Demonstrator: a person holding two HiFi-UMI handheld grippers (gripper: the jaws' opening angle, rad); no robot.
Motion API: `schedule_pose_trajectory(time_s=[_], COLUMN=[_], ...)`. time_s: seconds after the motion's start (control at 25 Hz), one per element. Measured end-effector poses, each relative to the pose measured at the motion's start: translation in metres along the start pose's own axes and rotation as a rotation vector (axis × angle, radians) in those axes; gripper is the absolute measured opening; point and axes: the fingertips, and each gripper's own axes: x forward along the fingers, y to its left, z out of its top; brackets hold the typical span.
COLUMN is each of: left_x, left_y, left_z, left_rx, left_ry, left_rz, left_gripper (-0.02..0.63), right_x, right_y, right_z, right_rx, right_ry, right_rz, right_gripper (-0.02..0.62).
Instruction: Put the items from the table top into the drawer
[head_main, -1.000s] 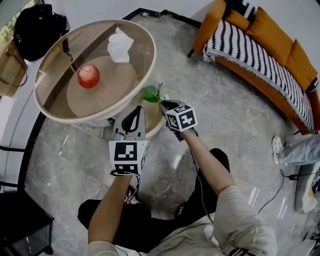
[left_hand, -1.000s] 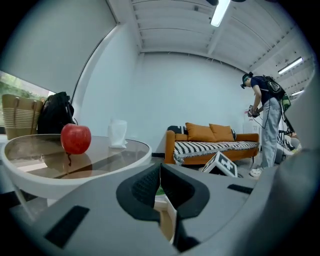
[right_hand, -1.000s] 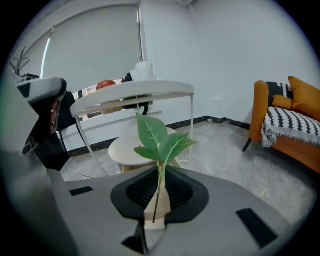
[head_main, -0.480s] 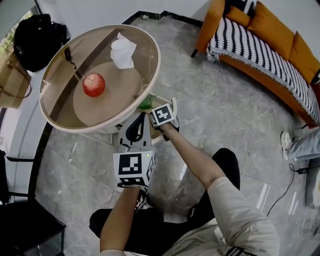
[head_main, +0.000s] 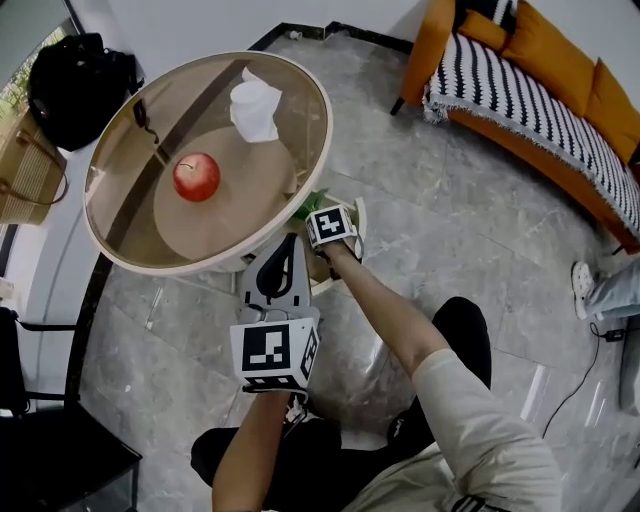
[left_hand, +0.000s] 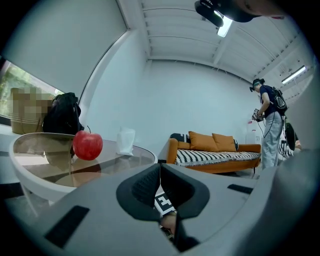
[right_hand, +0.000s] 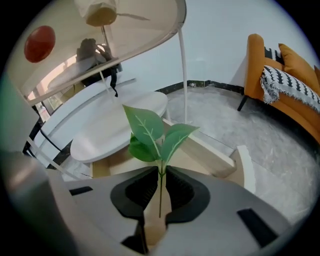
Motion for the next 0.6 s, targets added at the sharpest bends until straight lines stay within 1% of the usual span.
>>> schedule_pose_trajectory(time_s=[0.08, 0.2, 0.24, 0.32, 0.36, 0.44, 0.6], left_x=[-0.001, -0.002, -0.002, -0.002, -0.002, -0.001, 0.0], left_y=[0.003, 0.007, 0.007, 0.008, 0.008, 0.007, 0.001], left_z=[0.004, 0.005, 0.004, 0.003, 0.002, 0.002, 0.0], left_rx=[0.001, 0.0, -0.003, -0.006, -0.007, -0.007, -0.003], left_ry=[-0.01, -0.015, -0.014, -0.009, -0.006, 0.001, 0.013], left_rz=[0.008, 0.017, 0.02, 0.025, 0.026, 0.027, 0.028], left_gripper=[0.021, 0.021, 0.021, 0.021, 0.021, 0.021, 0.021], right_x=[0.003, 0.005, 0.005, 0.003, 0.002, -0.002, -0.01], right_y=[0.004, 0.007, 0.008, 0.012, 0.014, 0.016, 0.018], right_z=[-0.001, 0.0, -0.001, 0.0, 0.001, 0.004, 0.006], right_rx=[0.02, 0.019, 0.019, 0.022, 0.021, 0.014, 0.003], right_ry=[-0.013, -0.033, -0.039, -0.044, -0.047, -0.053, -0.064], right_rz=[0.023, 0.041, 0.05, 0.075, 0.086, 0.098, 0.119], right_gripper=[0.066, 0.067, 0.078, 0.125, 0.139, 0.14, 0.164])
